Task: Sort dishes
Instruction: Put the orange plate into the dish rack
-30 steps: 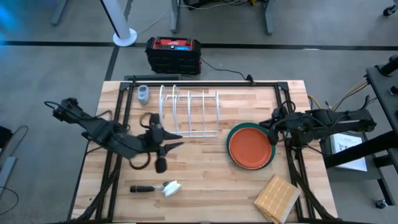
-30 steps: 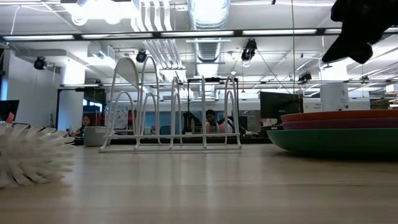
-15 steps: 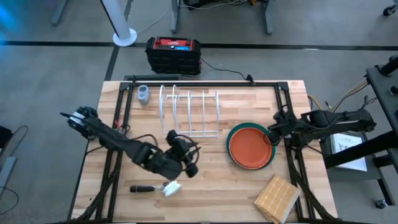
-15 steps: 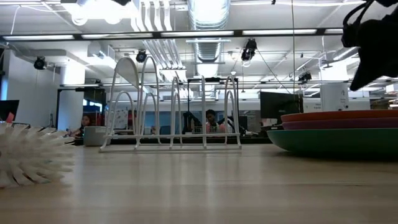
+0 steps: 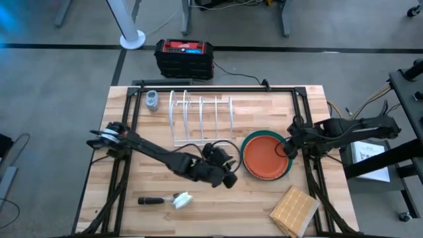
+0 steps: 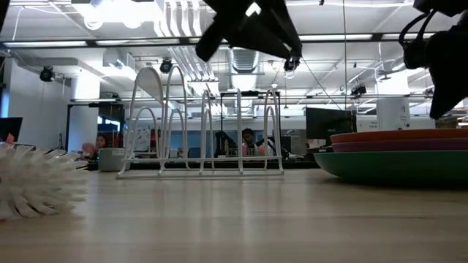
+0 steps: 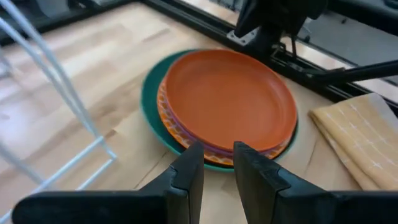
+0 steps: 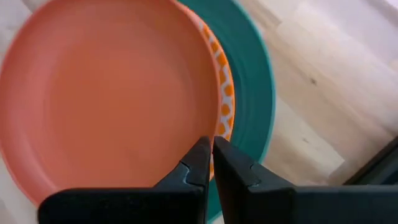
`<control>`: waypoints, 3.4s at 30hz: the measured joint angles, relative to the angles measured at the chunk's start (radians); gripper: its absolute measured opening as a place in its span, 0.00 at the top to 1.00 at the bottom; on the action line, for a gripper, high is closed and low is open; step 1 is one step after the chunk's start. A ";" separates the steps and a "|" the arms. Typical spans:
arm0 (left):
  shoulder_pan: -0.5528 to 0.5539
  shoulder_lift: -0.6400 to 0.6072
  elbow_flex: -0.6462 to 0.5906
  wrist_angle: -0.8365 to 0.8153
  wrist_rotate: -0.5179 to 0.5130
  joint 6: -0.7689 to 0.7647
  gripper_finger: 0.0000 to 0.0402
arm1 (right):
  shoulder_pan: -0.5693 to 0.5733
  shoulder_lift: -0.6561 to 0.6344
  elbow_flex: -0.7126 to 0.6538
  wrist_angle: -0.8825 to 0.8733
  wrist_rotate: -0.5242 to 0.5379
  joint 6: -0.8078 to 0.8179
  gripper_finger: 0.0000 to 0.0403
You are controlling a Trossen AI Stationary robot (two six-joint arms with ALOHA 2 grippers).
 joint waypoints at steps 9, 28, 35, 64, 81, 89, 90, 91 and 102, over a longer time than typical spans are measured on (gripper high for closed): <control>0.071 0.050 -0.019 0.024 0.069 -0.073 0.81 | 0.039 0.086 0.018 -0.031 -0.022 0.017 1.00; 0.105 0.077 -0.004 0.053 0.103 -0.067 0.81 | 0.104 0.202 0.068 -0.100 -0.038 0.102 1.00; 0.105 0.097 -0.007 0.069 0.097 -0.051 0.81 | 0.125 0.253 0.068 -0.102 -0.016 0.125 1.00; 0.121 0.153 -0.007 0.174 0.089 0.004 0.81 | 0.217 0.412 0.057 -0.029 0.069 0.192 1.00; 0.144 0.153 -0.006 0.179 0.195 -0.259 0.81 | 0.217 0.414 0.056 0.002 0.067 0.172 1.00; 0.161 0.153 -0.005 0.230 0.299 -0.294 0.81 | 0.217 0.414 0.056 0.008 0.067 0.162 1.00; 0.162 0.153 -0.005 0.218 0.299 -0.302 0.81 | 0.217 0.414 0.056 0.009 0.067 0.161 1.00; 0.163 0.153 -0.005 0.207 0.298 -0.310 0.81 | 0.217 0.414 0.056 0.010 0.067 0.158 1.00; 0.176 0.153 -0.004 0.161 0.291 -0.310 0.72 | 0.217 0.414 0.056 0.016 0.066 0.150 1.00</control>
